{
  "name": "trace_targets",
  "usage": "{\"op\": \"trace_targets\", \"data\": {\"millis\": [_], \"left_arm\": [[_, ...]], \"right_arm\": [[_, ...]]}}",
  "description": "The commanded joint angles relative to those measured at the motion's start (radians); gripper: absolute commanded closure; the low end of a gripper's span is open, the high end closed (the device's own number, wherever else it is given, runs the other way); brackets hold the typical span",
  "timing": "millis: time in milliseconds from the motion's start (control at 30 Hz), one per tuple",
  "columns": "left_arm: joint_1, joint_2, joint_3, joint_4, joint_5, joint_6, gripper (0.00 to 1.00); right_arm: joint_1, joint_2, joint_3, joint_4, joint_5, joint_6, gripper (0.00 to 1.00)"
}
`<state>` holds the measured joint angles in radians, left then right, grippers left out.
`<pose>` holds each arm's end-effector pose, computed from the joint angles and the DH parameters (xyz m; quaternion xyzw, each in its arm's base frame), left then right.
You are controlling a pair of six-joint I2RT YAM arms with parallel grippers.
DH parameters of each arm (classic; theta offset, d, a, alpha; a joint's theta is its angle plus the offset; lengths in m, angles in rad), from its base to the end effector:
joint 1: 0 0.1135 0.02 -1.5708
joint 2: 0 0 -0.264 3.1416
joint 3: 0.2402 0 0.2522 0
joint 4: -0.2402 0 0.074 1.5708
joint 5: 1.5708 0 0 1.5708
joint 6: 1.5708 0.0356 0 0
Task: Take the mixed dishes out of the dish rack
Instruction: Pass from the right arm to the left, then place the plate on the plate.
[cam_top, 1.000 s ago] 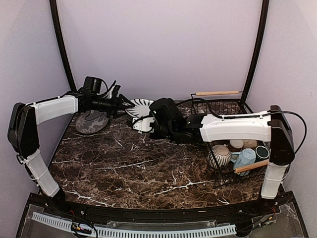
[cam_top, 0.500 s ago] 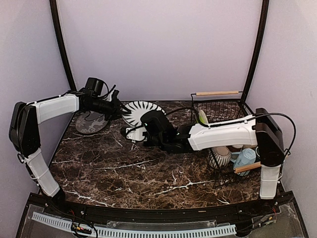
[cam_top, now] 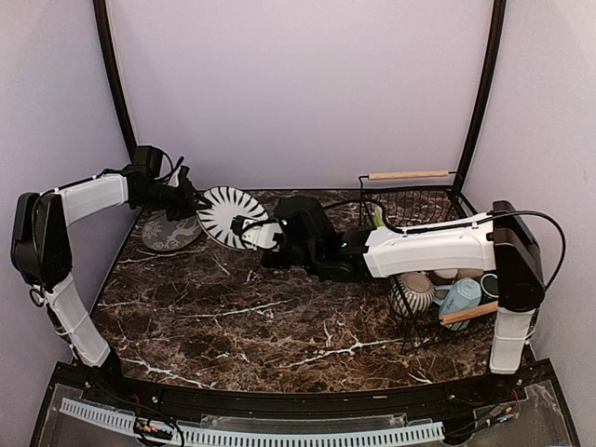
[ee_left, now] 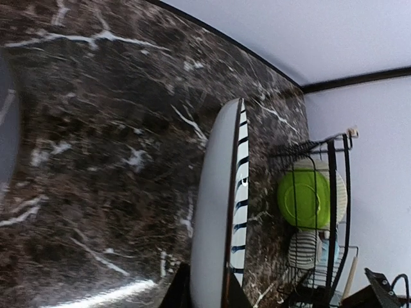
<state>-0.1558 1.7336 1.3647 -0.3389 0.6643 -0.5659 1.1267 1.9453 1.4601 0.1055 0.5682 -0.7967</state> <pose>0.3823 -0.0823 0.2753 -0.0413 0.8685 -0.4167 0.2653 0.2140 0.4052 0.2595 -0.5618 0.5836 -0.1404 0.5693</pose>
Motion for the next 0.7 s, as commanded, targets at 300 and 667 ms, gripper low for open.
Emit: {"op": "trace_targets", "data": {"millis": [300, 667], "left_arm": [[0.42, -0.02, -0.007, 0.063, -0.029, 0.005, 0.99], [0.531, 0.052, -0.029, 0.116, -0.043, 0.002, 0.99]], "right_arm": [[-0.081, -0.231, -0.09, -0.059, 0.011, 0.26, 0.01], [-0.334, -0.362, -0.041, -0.306, -0.335, 0.741, 0.01]]}}
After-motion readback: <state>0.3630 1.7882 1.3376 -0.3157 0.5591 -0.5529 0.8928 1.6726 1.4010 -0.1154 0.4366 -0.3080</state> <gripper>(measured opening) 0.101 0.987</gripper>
